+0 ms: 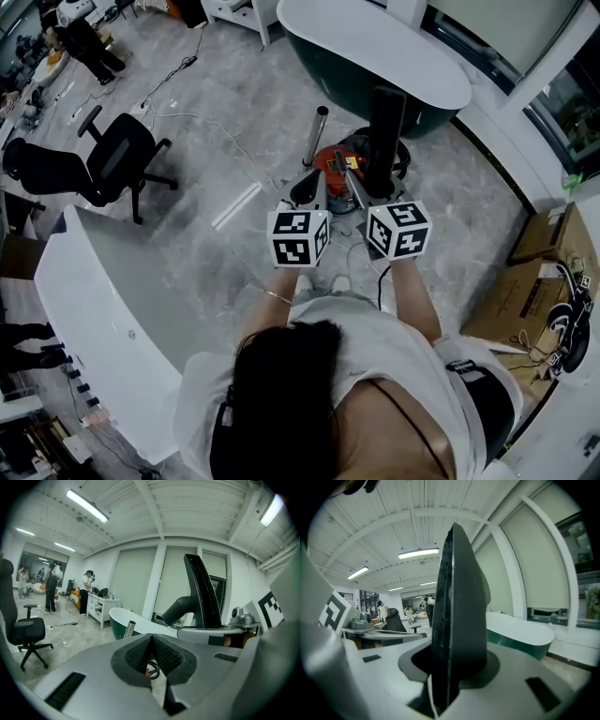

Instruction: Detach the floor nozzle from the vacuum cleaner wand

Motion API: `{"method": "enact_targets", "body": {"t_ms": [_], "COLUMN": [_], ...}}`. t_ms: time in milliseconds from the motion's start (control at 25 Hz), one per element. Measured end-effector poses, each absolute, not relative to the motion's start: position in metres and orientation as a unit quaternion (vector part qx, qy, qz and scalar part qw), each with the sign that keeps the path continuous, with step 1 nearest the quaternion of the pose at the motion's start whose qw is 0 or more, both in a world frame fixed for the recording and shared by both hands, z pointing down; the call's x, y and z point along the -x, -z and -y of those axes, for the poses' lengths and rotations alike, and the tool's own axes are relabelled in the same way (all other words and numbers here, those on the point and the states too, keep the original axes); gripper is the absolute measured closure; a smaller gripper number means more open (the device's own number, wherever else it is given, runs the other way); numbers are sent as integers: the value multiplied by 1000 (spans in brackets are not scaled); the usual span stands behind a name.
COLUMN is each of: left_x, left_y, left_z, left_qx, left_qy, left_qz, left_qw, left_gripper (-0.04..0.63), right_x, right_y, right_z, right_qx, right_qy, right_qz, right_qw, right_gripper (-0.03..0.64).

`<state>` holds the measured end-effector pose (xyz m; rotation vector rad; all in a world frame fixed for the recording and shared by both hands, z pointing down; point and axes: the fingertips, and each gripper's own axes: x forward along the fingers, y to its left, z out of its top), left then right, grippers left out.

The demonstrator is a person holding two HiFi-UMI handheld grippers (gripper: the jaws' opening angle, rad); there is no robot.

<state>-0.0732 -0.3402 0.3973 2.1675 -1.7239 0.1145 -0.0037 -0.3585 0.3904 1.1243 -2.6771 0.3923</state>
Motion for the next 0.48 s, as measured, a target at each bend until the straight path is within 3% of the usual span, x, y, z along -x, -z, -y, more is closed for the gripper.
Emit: {"method": "enact_targets", "body": {"t_ms": [480], "left_x": [74], "left_y": [-402], "left_z": [332], "left_qx": [-777], "left_qy": [-59], "left_qz": [601], "left_qw": [177], "left_gripper": [592], "right_x": [9], "right_y": [-389], "right_z": [353], "right_qx": [-390], "right_qy": [-145], "right_qz": [904], "right_qw": [98], "right_gripper": [492]}}
